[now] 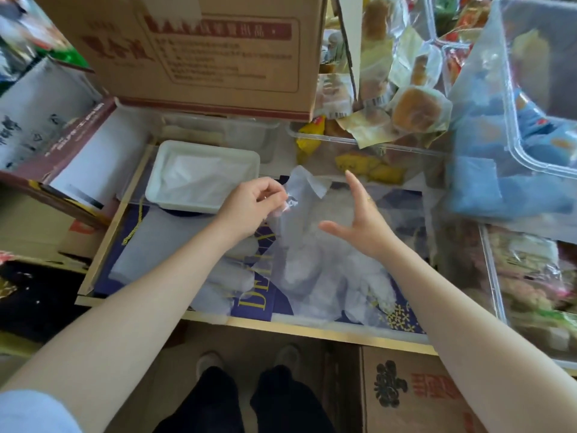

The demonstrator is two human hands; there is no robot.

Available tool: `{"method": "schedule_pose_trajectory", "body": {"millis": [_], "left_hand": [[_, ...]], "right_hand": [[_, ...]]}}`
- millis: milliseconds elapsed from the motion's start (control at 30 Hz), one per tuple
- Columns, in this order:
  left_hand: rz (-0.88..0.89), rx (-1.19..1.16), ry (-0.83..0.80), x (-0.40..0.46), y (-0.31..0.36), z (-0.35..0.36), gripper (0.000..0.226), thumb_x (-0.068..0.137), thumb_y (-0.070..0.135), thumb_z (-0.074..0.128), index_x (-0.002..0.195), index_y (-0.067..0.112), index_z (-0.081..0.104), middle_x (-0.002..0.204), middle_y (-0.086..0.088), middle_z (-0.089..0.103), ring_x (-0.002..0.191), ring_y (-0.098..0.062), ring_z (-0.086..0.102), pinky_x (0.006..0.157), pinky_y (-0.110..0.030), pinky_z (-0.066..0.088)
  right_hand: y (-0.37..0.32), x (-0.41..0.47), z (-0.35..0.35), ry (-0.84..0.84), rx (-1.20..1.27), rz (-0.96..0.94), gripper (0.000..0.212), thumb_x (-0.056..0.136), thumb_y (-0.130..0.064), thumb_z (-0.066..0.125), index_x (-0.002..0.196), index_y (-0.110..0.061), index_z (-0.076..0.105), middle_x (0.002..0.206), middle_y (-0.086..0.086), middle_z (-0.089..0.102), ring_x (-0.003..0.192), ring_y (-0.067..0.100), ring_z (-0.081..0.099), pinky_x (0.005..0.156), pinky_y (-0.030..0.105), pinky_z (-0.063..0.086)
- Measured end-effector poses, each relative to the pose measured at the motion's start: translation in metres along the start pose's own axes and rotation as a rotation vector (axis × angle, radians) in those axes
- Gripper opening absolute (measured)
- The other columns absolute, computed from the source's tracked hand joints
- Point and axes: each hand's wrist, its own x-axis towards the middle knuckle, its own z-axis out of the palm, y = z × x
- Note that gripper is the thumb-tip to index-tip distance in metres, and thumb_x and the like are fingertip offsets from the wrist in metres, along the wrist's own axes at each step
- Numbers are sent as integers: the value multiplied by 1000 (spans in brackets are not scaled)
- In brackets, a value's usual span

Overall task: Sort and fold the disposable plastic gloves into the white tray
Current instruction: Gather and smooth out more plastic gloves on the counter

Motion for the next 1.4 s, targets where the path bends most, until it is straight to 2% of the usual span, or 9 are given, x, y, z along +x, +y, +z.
{"method": "schedule_pose_trajectory", "body": {"millis": [100, 300, 433, 600, 933, 1067, 1200, 1300, 1400], "left_hand": [[47, -71, -127, -9, 14, -6, 18, 86, 18, 63, 70, 27, 65, 71, -6, 62, 65, -21, 50, 64, -31, 39], [37, -222, -242, -29, 26, -31, 6, 82, 21, 64, 76, 21, 64, 76, 4, 67, 76, -8, 64, 74, -20, 49], [-114, -347, -168, -37, 9, -56, 9, 86, 12, 55, 78, 14, 54, 56, 4, 62, 53, -5, 58, 59, -15, 49], [-137, 490, 178, -31, -23, -89, 16, 87, 12, 62, 103, 11, 60, 95, -1, 63, 88, -13, 56, 82, -28, 39], [-41, -319, -239, -65, 26, -94, 62, 81, 64, 48, 120, 17, 61, 115, -5, 65, 108, -20, 59, 99, -37, 42], [-121, -398, -122, -68, 20, -128, 22, 89, 25, 55, 105, 13, 66, 89, -3, 71, 84, -15, 66, 80, -29, 50], [-250, -491, -96, -69, -1, -157, 23, 94, 0, 41, 90, 8, 63, 81, -7, 73, 80, -19, 71, 71, -26, 57], [-333, -473, -122, -71, -23, -175, 24, 95, 3, 44, 87, 13, 64, 80, -2, 73, 76, -15, 69, 72, -28, 56], [-396, -334, -136, -70, -53, -191, 22, 94, 6, 48, 87, 16, 65, 77, 3, 72, 73, -9, 66, 74, -28, 51]], "right_hand": [[-10, 11, 7, 100, -54, -177, 95, 75, -27, 77, 148, -21, 17, 157, 3, 11, 144, 19, 10, 112, 30, 13], [-37, 32, -3, 241, 52, -302, 10, 89, -13, 61, 94, -8, 67, 139, -1, 41, 132, 25, 36, 102, 40, 38], [-71, 32, -13, 53, 381, -138, 31, 89, -26, 56, 69, -3, 56, 74, 9, 61, 64, 10, 52, 61, 22, 38], [-108, 26, -3, -54, 105, 75, 48, 94, -28, 49, 49, -12, 47, 37, 2, 41, 28, 9, 32, 35, 13, 29], [-189, -4, 47, -299, 660, 93, 42, 100, -26, 40, 75, -4, 66, 66, 14, 65, 55, 22, 62, 59, 25, 55], [-198, -8, 60, -319, 492, -120, 33, 99, -23, 40, 85, -14, 68, 73, 8, 62, 64, 18, 53, 61, 25, 43], [-189, -3, 80, 228, 135, -343, 22, 77, -34, 66, 95, -25, 55, 85, -11, 55, 76, 2, 49, 70, 16, 38], [-173, 7, 96, 53, 156, -169, 71, 76, -36, 74, 135, -24, 36, 130, -5, 46, 122, 10, 40, 102, 23, 29], [-158, 15, 121, -173, 100, -5, 52, 78, -36, 72, 125, -22, 52, 106, -9, 59, 104, 14, 51, 90, 29, 36]]}}
